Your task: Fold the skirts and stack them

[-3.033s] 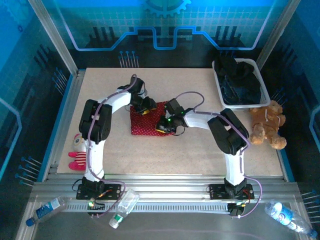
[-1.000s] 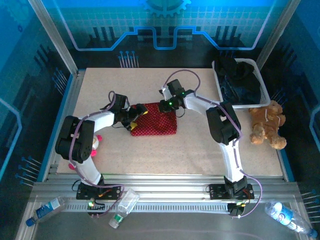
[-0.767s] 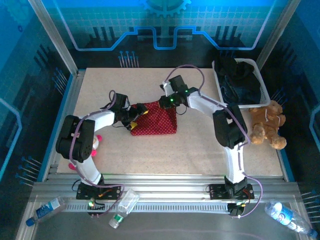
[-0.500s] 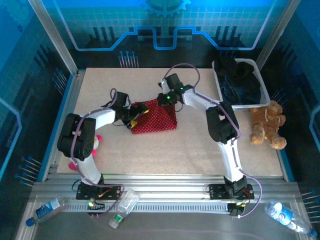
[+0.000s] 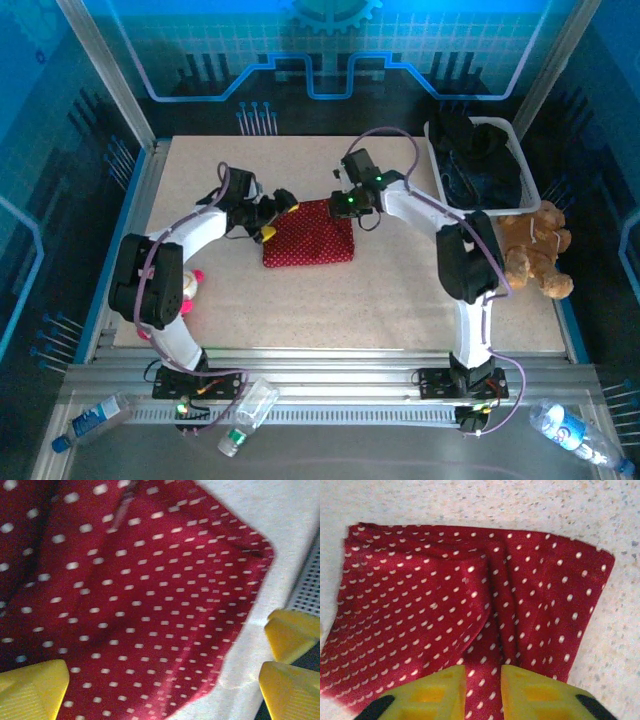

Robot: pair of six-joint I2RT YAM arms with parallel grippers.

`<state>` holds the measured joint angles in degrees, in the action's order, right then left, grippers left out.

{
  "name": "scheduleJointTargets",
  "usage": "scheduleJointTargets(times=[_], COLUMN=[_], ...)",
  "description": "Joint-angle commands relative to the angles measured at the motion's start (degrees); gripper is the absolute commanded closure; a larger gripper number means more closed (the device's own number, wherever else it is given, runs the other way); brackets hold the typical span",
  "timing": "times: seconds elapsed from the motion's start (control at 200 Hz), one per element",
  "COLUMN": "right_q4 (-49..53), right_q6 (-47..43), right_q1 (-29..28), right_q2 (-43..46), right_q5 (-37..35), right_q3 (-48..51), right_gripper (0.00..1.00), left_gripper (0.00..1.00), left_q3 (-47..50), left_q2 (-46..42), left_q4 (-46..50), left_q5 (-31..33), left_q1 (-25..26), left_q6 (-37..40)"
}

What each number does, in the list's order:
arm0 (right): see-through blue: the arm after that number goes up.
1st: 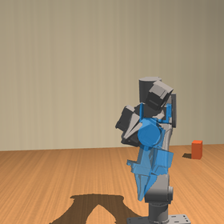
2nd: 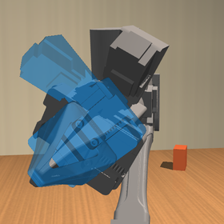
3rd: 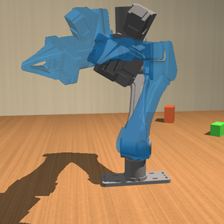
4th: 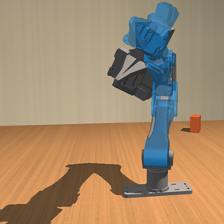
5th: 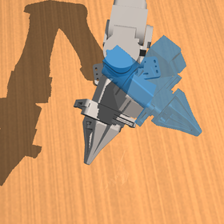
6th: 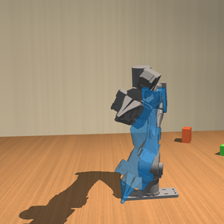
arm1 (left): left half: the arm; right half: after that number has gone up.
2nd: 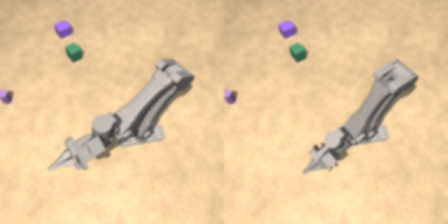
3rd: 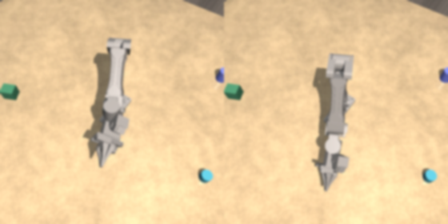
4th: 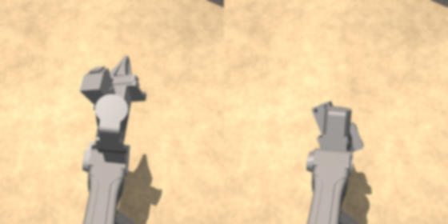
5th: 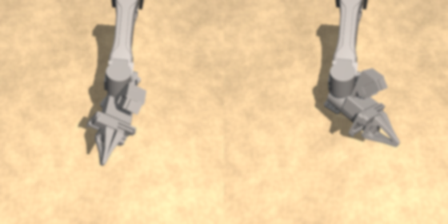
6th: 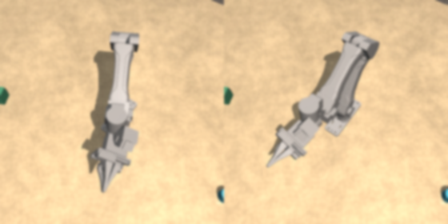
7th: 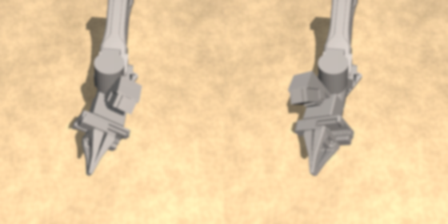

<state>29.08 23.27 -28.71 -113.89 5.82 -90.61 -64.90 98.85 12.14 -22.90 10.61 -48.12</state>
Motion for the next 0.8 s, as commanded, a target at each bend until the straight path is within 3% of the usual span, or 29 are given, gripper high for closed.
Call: scheduleJointTargets(times=[0.0, 0.1, 0.205, 0.42, 0.52, 0.795], right_q4=[-2.7, -6.4, -6.4, -3.0, -3.1, -2.7], right_q6=[3.5, 7.2, 9.1, 11.8, 12.6, 12.4], right_q1=[0.0, -0.3, -1.0, -1.5, -1.4, -1.6], right_q2=[1.1, -0.1, -2.8, -5.7, -3.5, 0.7], right_q5=[9.0, 13.8, 12.8, -1.9, -2.5, 4.1], right_q3=[4.5, 6.8, 7.0, 11.3, 14.0, 5.9], right_gripper=[0.91, 0.98, 0.99, 0.95, 0.93, 0.87], left_gripper=[0.01, 0.01, 0.01, 0.01, 0.01, 0.01], left_q3=[-5.3, -8.7, -12.0, -12.3, -12.9, -14.4], left_q2=[3.4, 8.2, 12.9, 20.1, 22.2, 12.6], left_q4=[0.6, -1.3, -2.5, 1.0, 4.4, 3.7], left_q5=[-2.2, -2.1, -0.3, 7.4, 9.5, -0.4], left_q1=[0.3, 0.3, 0.3, -0.3, -0.7, 0.1], left_q6=[-0.7, -1.5, -1.8, -0.6, 1.2, 3.3])
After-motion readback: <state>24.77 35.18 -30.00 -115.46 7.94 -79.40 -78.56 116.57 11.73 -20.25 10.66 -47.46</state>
